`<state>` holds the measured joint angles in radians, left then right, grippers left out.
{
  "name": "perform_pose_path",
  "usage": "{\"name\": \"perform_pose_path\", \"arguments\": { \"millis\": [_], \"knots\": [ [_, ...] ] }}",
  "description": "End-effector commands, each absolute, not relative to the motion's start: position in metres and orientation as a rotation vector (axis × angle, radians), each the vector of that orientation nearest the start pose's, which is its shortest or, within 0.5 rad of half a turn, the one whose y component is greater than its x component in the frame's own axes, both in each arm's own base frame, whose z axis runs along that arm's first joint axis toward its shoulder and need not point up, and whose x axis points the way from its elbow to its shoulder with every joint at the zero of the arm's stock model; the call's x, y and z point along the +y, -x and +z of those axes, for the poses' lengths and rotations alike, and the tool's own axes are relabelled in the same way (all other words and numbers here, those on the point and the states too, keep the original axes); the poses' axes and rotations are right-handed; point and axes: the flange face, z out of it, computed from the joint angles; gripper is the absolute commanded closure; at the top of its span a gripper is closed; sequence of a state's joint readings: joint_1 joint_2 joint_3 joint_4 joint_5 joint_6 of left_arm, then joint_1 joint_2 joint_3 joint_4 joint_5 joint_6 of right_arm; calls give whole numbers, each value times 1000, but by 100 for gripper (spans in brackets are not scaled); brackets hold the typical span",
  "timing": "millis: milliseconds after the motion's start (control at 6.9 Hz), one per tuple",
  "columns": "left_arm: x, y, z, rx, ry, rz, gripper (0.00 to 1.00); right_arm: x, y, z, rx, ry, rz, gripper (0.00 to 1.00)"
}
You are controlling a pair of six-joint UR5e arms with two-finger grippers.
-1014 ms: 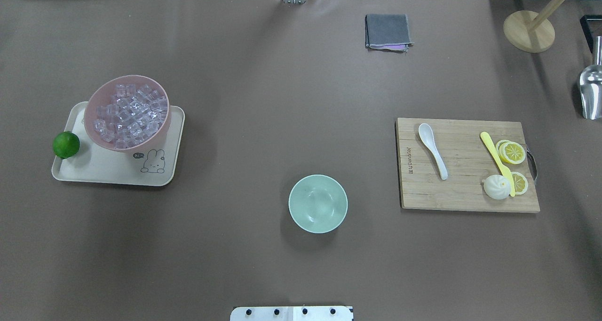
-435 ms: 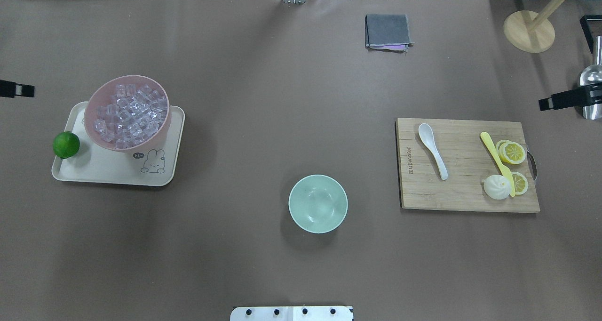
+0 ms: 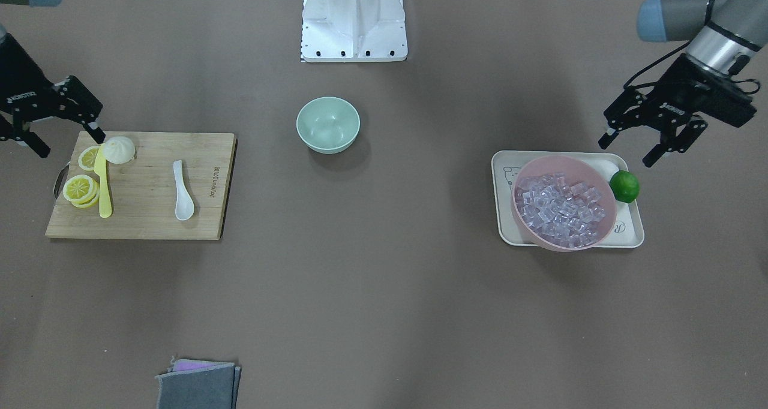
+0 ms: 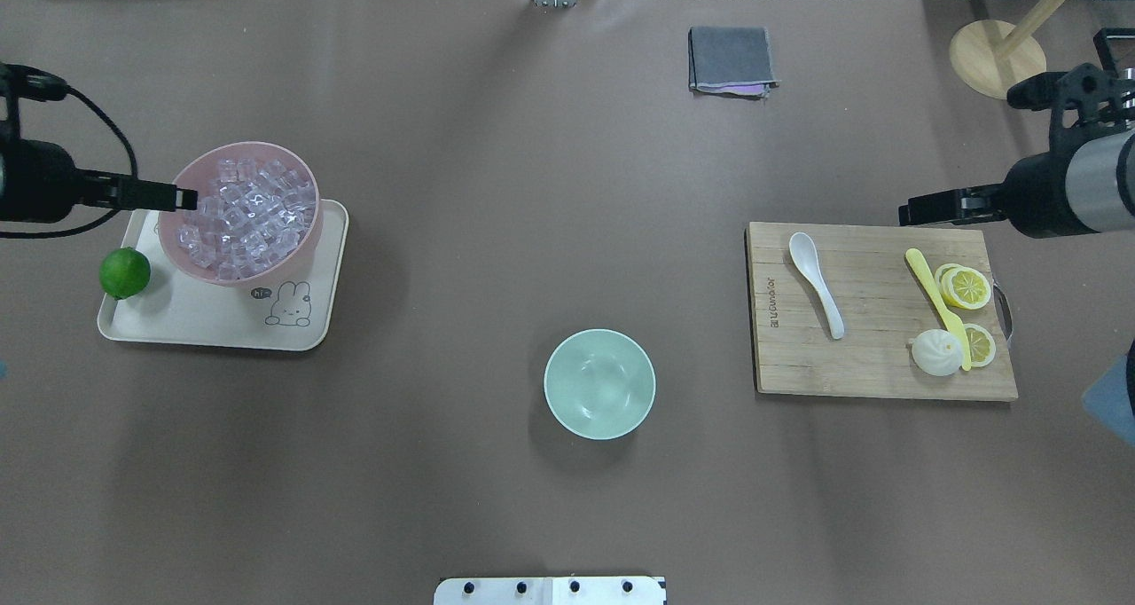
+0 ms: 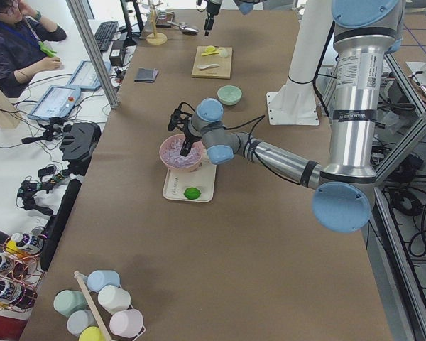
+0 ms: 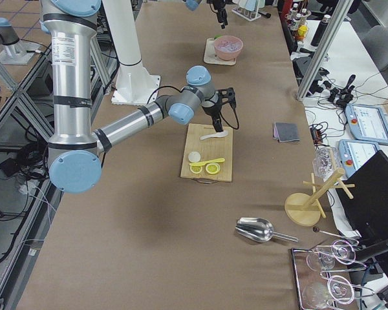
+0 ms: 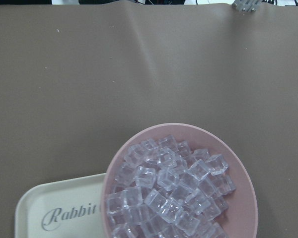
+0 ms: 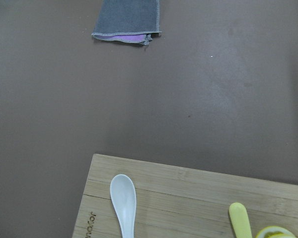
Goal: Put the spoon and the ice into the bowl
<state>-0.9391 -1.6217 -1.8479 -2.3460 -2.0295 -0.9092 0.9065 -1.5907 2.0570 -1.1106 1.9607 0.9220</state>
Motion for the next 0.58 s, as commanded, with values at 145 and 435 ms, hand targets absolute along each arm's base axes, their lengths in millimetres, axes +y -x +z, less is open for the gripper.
{"name": "perform_pose_path", "arguments": {
  "millis": [145, 435],
  "knots": [
    [-489, -308, 409, 924, -427, -28, 3, -428, 236, 386, -886, -388, 78, 0],
    [-489, -324, 423, 904, -406, -10, 12, -428, 237, 386, -882, -396, 80, 0]
  ]
}}
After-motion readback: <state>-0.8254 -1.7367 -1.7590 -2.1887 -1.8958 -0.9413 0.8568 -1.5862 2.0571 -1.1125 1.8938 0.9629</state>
